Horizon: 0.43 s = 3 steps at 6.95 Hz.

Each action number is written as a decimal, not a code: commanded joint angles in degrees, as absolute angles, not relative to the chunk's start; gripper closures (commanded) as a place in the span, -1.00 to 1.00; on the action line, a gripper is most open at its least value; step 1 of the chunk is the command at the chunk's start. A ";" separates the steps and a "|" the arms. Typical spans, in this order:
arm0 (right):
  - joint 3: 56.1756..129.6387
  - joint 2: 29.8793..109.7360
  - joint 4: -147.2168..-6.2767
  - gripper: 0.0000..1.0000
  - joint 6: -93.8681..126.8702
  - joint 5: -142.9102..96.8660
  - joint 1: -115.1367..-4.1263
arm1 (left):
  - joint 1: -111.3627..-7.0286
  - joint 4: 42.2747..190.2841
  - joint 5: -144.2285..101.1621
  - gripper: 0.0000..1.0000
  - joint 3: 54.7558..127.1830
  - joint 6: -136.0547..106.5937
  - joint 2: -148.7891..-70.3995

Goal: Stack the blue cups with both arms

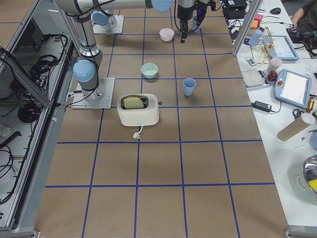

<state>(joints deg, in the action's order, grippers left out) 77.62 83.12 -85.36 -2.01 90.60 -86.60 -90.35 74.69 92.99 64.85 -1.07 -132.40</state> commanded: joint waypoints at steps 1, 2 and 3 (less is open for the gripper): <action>77.78 82.71 -85.34 -1.00 -2.19 90.70 -86.92 | -93.14 75.23 90.90 1.00 64.43 -3.50 -130.44; 77.78 82.79 -85.34 -1.00 -2.20 90.88 -86.92 | -97.08 75.32 88.44 1.00 64.42 -8.74 -129.30; 77.78 82.97 -85.34 -1.00 -2.28 90.88 -86.84 | -100.69 74.54 88.07 1.00 64.42 -16.97 -130.16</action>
<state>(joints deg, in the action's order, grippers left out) 77.76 82.86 -85.35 -2.19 90.81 -86.88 -96.70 75.02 89.26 64.46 -9.38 -130.04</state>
